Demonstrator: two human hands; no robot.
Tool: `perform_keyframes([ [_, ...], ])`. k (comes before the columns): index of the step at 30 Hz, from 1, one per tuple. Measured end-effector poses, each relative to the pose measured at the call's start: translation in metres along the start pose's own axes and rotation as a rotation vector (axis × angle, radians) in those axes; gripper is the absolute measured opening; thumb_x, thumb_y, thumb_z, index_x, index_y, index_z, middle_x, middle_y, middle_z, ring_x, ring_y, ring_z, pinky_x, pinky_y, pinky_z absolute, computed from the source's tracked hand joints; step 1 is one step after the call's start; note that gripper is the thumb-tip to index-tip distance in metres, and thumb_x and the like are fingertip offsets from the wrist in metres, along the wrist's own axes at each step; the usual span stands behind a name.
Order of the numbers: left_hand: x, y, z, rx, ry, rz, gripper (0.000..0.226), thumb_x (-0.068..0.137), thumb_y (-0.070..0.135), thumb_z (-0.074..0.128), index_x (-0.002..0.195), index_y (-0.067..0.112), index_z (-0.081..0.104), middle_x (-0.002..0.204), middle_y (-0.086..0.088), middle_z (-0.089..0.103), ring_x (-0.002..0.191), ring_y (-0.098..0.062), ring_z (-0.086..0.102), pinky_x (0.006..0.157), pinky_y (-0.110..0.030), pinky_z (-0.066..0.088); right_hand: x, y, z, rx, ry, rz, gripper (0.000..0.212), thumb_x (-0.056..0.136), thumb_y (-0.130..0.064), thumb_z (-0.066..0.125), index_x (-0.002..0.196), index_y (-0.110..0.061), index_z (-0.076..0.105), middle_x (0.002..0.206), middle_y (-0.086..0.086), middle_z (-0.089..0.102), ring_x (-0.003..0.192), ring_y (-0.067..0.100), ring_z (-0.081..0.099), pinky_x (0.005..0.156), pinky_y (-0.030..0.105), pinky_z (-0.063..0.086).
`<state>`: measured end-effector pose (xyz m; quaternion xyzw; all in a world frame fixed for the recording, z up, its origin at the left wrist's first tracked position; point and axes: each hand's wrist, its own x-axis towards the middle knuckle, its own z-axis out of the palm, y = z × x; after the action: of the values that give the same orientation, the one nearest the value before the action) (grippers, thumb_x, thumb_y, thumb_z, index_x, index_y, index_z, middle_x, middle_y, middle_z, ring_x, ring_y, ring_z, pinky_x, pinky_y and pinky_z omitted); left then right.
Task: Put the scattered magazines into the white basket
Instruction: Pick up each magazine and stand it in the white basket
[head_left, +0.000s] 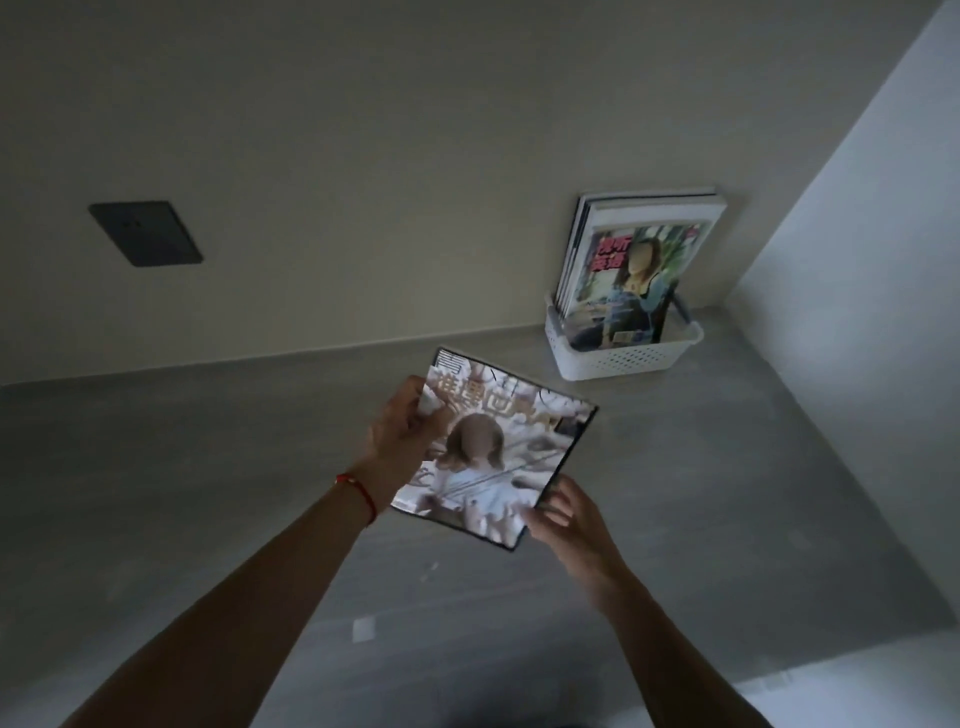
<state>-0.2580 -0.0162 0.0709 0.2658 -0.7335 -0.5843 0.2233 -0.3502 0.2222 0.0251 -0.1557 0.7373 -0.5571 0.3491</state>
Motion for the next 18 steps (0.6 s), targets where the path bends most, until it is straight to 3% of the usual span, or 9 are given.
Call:
perform_keyframes([
  [3,0.006,0.022,0.028,-0.188,-0.030,-0.017,0.021,0.093,0.010,0.059,0.087,0.029,0.054,0.076,-0.003,0.062,0.072,-0.020,0.059,0.065,-0.041,0.055,0.017,-0.026,-0.036,-0.180,0.099,-0.180,0.024,0.091,-0.012,0.071,0.109,-0.028,0.073,0.097,-0.012,0.078,0.090,0.006,0.074,0.079,0.026,0.057],
  [5,0.016,0.043,0.045,-0.200,-0.044,0.038,0.026,0.096,-0.003,0.052,0.090,0.023,0.056,0.084,-0.015,0.061,0.079,-0.027,0.059,0.072,-0.042,0.053,0.029,-0.043,-0.068,-0.370,0.158,-0.264,0.023,0.091,-0.018,0.070,0.107,-0.032,0.076,0.086,-0.028,0.073,0.081,-0.007,0.069,0.072,0.012,0.050],
  [7,0.027,0.067,0.064,-0.125,-0.040,0.094,0.027,0.095,-0.005,0.053,0.090,0.020,0.059,0.087,-0.009,0.069,0.079,-0.024,0.067,0.073,-0.035,0.054,0.042,-0.062,-0.101,-0.485,0.230,-0.308,0.021,0.086,-0.023,0.072,0.102,-0.037,0.076,0.075,-0.037,0.067,0.072,-0.014,0.064,0.062,0.003,0.042],
  [10,0.049,0.092,0.093,0.154,0.097,0.217,0.017,0.089,0.014,0.063,0.079,0.028,0.062,0.080,0.014,0.075,0.077,-0.001,0.071,0.071,-0.019,0.053,0.073,-0.093,-0.149,-0.560,0.324,-0.352,0.018,0.080,-0.028,0.073,0.098,-0.031,0.074,0.073,-0.024,0.071,0.071,-0.006,0.067,0.060,0.008,0.046],
  [12,0.063,0.105,0.111,0.294,0.224,0.267,0.015,0.086,0.023,0.064,0.073,0.028,0.060,0.071,0.021,0.072,0.069,0.008,0.067,0.065,-0.016,0.053,0.097,-0.112,-0.179,-0.619,0.360,-0.374,0.018,0.084,-0.031,0.071,0.094,-0.017,0.072,0.076,-0.006,0.073,0.073,0.012,0.069,0.066,0.029,0.053],
  [15,0.090,0.123,0.140,0.208,0.278,0.191,0.012,0.088,0.021,0.064,0.076,0.021,0.064,0.075,0.003,0.076,0.073,-0.011,0.075,0.071,-0.039,0.062,0.133,-0.137,-0.215,-0.659,0.388,-0.507,0.018,0.090,-0.025,0.068,0.084,-0.007,0.066,0.071,0.008,0.068,0.068,0.024,0.064,0.064,0.036,0.050],
  [18,0.120,0.135,0.165,0.108,0.319,0.112,0.017,0.087,0.016,0.065,0.072,0.024,0.066,0.075,-0.005,0.077,0.076,-0.022,0.076,0.073,-0.049,0.062,0.167,-0.156,-0.241,-0.637,0.397,-0.596,0.014,0.093,-0.022,0.065,0.087,-0.010,0.068,0.076,0.004,0.071,0.066,0.015,0.062,0.061,0.020,0.048],
])
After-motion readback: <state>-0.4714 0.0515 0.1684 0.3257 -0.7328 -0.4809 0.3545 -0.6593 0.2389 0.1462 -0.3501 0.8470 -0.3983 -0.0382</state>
